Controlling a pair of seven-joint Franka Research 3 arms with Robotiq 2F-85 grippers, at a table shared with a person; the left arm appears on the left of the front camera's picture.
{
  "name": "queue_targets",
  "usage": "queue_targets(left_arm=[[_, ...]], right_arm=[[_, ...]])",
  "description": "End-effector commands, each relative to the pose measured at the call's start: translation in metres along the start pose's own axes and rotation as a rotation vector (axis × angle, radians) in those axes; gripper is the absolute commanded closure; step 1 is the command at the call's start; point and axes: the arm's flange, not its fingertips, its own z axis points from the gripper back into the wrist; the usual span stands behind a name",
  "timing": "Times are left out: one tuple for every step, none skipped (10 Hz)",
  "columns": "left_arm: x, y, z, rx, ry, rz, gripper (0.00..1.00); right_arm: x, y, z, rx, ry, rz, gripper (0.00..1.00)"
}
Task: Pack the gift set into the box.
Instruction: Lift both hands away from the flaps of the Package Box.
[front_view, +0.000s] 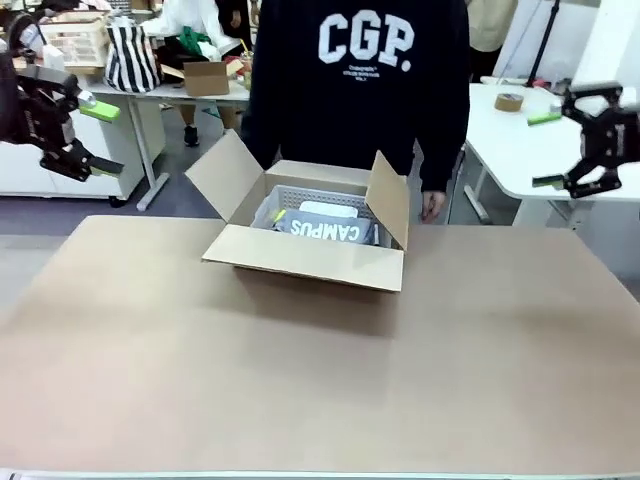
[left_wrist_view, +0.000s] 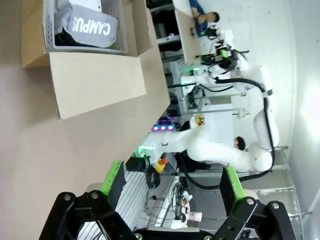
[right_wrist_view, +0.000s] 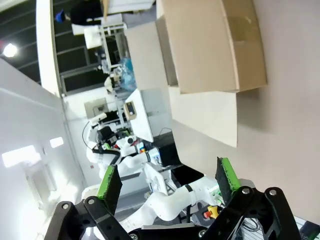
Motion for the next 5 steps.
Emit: queue_targets(left_arm=[[-0.0028,-0.003,0.0051,0.026,0.004,0.01,0.0],[-0.0028,-0.003,0.0051,0.026,0.004,0.01,0.0],[-0.0028,-0.003,0.0051,0.026,0.004,0.01,0.0],[-0.0028,-0.003,0.0051,0.026,0.004,0.01,0.0],[-0.0028,-0.003,0.0051,0.026,0.004,0.01,0.0]], right_arm=[[0.0018,-0.0007,0.0041,0.027,0.001,0.014,0.0],[0.0018,-0.0007,0.0041,0.027,0.001,0.014,0.0],[0.0018,-0.0007,0.0041,0.027,0.001,0.014,0.0],[0.0018,-0.0007,0.0041,0.027,0.001,0.014,0.0],[0.0018,-0.0007,0.0041,0.027,0.001,0.014,0.0]])
